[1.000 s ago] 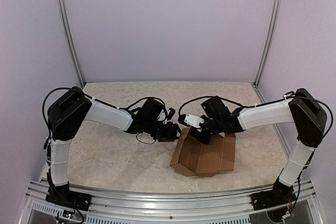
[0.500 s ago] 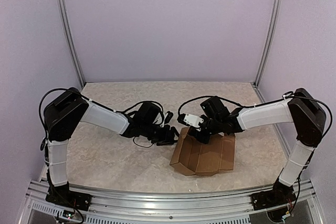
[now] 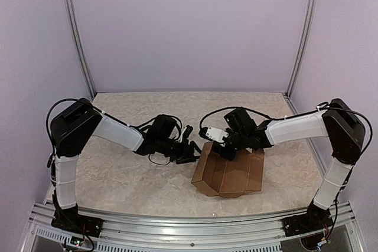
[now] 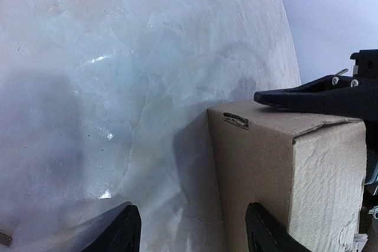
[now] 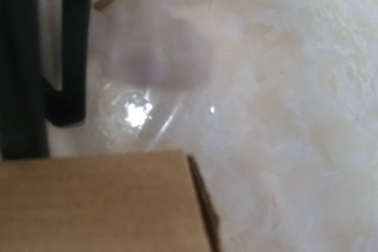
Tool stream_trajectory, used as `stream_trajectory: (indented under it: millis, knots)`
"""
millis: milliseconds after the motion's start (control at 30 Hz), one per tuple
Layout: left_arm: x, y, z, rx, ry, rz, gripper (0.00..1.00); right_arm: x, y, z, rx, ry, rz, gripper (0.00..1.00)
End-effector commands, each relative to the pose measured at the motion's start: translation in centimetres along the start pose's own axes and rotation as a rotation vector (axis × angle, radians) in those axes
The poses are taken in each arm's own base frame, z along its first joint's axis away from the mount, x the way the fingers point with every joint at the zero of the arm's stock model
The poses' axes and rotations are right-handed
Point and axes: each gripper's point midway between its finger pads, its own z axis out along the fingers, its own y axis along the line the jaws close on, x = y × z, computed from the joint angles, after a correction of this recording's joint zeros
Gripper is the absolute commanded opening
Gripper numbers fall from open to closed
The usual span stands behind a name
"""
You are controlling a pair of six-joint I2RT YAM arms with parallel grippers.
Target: Fold the paper box
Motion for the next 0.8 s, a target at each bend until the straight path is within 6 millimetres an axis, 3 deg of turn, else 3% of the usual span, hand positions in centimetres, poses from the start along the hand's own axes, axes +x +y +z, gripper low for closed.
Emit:
stream_trajectory:
  millis: [0,67,167,300,433,467,567,667,767]
  knots:
    - [1.7,2.8,-1.0,-0.093,0.029,-0.001,0.60,1.9,0.5,-1.7,-0.038,0.081,-0.015,0.20]
    - [1.2,3.6,-2.3,-0.133,0.005,0.003,0.61,0.9,0.9,-3.3,-0.068,0.047,-0.046,0.30]
    - [0.4,4.2,-4.0,-0.186,-0.030,0.026,0.61,1.0,0.7,-5.5,-0.069,0.055,-0.086,0.43]
    - [-0.9,4.1,-5.1,-0.240,-0.060,0.075,0.61,3.0,-0.2,-8.1,-0.054,0.114,-0.087,0.51]
    - [-2.3,3.4,-5.8,-0.296,-0.105,0.140,0.61,5.0,-2.7,-11.4,0.007,0.116,0.011,0.56]
    - [-2.6,2.7,-6.0,-0.300,-0.121,0.182,0.61,5.6,-3.4,-12.2,0.027,0.117,0.052,0.59]
    - [-3.7,-2.1,-6.9,-0.273,-0.186,0.364,0.61,7.9,-4.7,-13.4,0.029,0.121,0.214,0.62]
    - [-4.2,-6.8,-7.6,-0.257,-0.226,0.513,0.60,9.6,-5.1,-13.5,-0.029,0.100,0.382,0.63]
    - [-3.3,-9.5,-7.4,-0.235,-0.199,0.602,0.58,10.9,-5.1,-12.9,-0.108,0.071,0.522,0.64]
